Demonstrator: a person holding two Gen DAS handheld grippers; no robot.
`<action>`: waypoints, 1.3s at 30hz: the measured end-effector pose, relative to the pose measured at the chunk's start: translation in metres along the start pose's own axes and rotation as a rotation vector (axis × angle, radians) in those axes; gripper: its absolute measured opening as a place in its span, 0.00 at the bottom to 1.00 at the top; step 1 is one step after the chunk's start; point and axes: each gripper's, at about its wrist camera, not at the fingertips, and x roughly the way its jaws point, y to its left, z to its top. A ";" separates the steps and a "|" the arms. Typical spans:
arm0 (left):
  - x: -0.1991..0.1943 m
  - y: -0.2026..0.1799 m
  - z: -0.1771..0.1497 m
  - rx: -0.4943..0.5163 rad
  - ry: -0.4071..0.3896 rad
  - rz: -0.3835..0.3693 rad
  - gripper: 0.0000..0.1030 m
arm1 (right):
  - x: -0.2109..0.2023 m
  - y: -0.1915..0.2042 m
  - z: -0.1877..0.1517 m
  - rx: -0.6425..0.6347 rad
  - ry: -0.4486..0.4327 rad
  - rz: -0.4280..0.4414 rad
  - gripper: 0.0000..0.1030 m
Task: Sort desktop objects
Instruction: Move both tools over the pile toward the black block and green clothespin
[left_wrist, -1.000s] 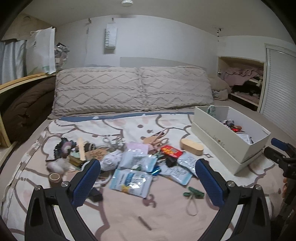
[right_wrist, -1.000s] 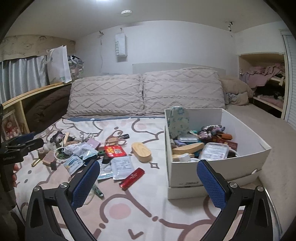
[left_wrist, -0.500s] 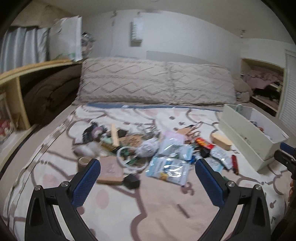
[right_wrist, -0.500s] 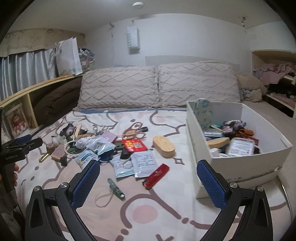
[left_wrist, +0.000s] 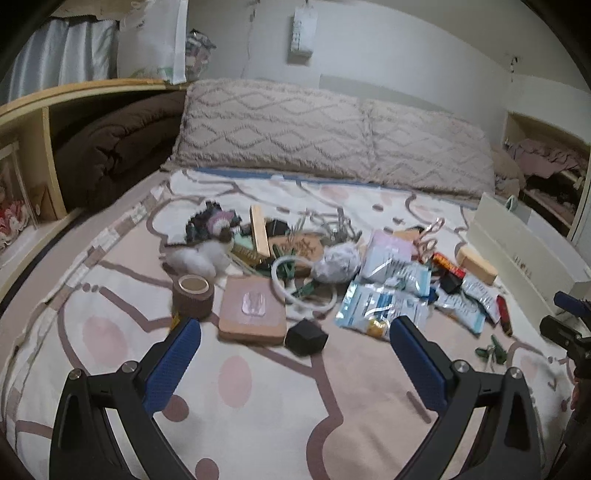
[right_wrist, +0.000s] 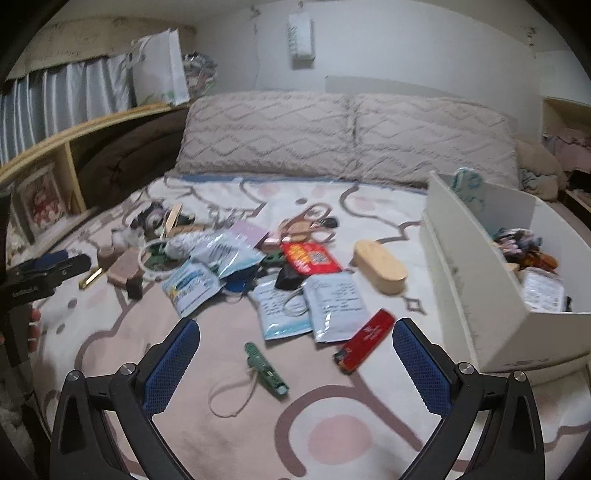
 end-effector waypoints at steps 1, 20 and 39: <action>0.004 0.000 -0.001 0.000 0.017 -0.007 1.00 | 0.004 0.003 -0.001 -0.011 0.014 0.003 1.00; 0.041 0.000 -0.020 -0.044 0.206 -0.046 1.00 | 0.066 0.018 -0.025 -0.029 0.266 0.138 1.00; 0.061 -0.007 -0.014 -0.098 0.261 -0.146 0.98 | 0.074 0.018 -0.040 -0.039 0.323 0.197 1.00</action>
